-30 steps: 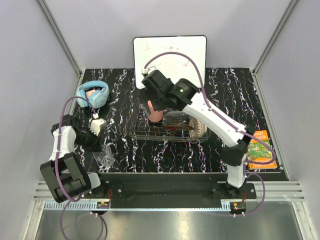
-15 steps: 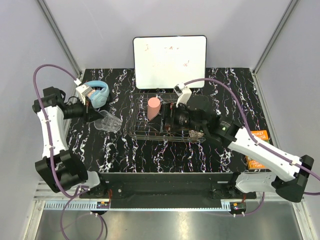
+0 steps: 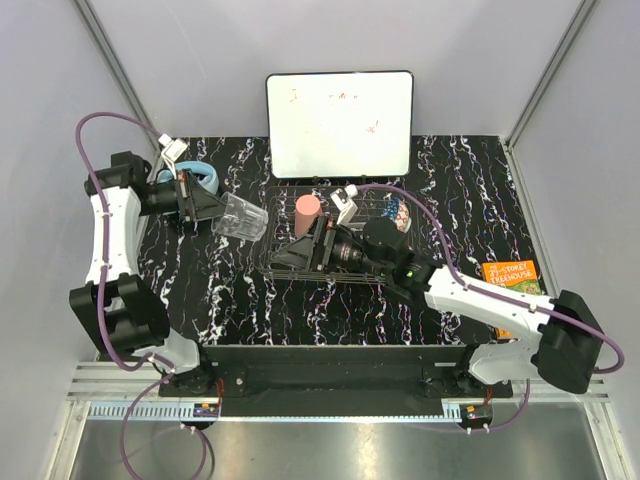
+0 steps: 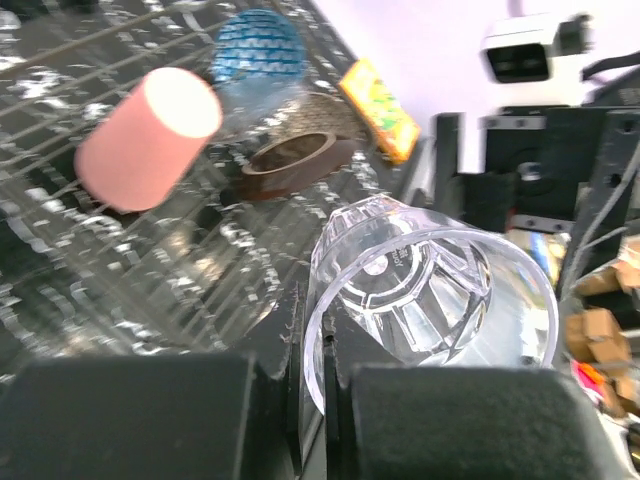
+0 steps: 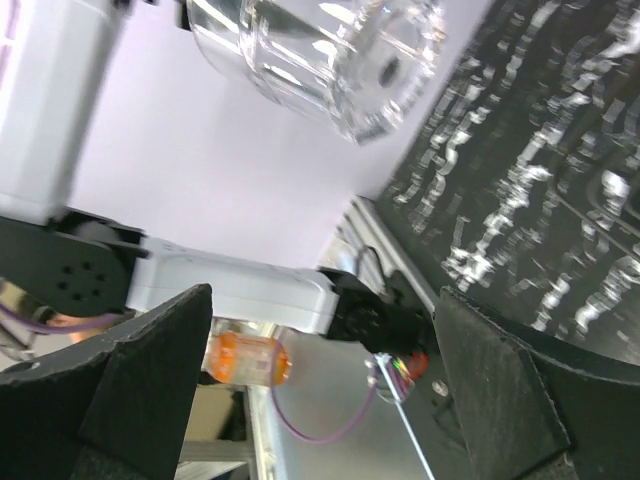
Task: Load the mixed dishes into the dish rack
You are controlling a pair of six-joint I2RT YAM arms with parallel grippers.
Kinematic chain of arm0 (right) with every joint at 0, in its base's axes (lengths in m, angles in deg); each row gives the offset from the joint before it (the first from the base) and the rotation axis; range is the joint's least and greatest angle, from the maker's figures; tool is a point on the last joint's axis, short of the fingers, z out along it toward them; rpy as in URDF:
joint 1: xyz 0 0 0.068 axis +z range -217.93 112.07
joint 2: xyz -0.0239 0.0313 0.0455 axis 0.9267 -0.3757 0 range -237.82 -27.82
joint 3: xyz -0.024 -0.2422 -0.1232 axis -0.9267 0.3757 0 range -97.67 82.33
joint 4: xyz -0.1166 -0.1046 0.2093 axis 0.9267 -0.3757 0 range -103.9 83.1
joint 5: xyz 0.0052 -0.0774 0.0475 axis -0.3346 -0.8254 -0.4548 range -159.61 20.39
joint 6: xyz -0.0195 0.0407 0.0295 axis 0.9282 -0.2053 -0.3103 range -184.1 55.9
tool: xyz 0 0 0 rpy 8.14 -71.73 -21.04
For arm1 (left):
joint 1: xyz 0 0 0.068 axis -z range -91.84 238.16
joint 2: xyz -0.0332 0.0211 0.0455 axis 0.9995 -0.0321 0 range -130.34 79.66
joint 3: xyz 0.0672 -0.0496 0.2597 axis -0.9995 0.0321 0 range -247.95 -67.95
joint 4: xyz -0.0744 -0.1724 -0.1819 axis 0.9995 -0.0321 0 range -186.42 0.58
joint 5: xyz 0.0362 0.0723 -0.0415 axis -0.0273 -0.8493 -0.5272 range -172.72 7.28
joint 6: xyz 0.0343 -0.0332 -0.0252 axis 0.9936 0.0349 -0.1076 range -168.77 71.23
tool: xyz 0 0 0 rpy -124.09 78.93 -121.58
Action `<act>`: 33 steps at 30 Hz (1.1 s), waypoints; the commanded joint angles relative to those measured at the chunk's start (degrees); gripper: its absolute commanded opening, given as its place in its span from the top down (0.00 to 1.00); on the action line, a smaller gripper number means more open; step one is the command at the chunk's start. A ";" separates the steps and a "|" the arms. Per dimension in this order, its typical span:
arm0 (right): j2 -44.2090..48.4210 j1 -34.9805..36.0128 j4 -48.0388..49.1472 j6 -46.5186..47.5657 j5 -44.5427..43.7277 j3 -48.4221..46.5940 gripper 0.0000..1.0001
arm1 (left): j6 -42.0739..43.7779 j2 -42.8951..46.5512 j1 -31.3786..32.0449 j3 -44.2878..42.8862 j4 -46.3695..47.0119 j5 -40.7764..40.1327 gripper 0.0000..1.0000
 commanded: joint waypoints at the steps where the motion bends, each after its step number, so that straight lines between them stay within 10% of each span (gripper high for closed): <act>1: -2.55 0.15 18.11 -5.37 1.67 0.17 0.00 | -3.03 1.26 1.35 -1.30 -11.52 14.12 1.00; 33: -24.44 0.15 50.04 -7.67 0.18 -4.40 0.00 | -14.10 5.74 5.30 2.48 -4.75 16.41 1.00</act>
